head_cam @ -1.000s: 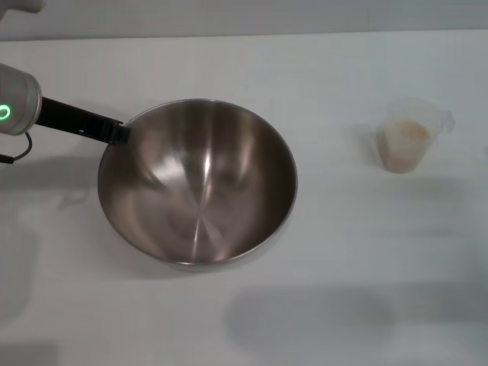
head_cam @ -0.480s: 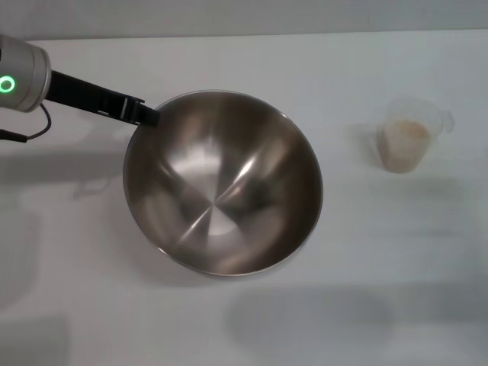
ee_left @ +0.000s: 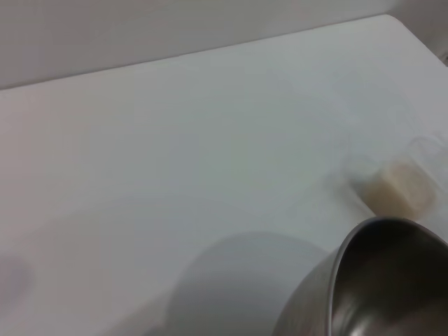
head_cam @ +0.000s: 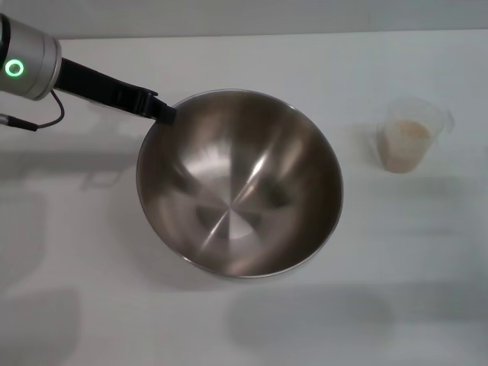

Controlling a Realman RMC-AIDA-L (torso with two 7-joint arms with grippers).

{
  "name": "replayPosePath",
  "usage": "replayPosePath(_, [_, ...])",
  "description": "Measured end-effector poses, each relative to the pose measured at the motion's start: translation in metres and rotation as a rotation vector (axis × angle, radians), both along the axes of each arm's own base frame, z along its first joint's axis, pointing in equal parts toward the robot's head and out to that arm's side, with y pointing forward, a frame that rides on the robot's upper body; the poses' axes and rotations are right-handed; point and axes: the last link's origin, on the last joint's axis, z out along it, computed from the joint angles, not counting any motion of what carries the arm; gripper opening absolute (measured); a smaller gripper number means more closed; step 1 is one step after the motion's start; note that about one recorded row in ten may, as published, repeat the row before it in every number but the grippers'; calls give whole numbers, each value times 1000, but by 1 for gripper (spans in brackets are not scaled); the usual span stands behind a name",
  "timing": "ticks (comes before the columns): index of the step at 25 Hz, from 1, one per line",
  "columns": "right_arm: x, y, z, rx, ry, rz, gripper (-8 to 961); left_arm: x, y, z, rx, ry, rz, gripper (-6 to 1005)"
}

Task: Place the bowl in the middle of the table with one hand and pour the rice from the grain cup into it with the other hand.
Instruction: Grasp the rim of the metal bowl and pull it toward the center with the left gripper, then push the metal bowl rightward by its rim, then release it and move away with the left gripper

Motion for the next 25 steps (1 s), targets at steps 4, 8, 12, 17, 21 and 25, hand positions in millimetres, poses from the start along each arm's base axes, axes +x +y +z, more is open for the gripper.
replayPosePath(4, [0, 0, 0, 0, -1, 0, 662, 5, 4, 0, -34, 5, -4, 84])
replayPosePath(8, [0, 0, 0, 1, -1, 0, 662, 11, 7, -2, -66, -21, -26, 92])
replayPosePath(12, [0, 0, 1, 1, -2, 0, 662, 16, 10, -8, -86, -42, -40, 100])
replayPosePath(17, [0, 1, 1, 1, -3, 2, 663, 22, 9, -22, -108, -52, -54, 110])
replayPosePath(21, [-1, 1, 1, 1, -3, 4, 663, 25, 8, -30, -120, -52, -60, 117])
replayPosePath(25, [-1, 1, 0, -1, -3, 5, 662, 27, 6, -37, -133, -50, -70, 125])
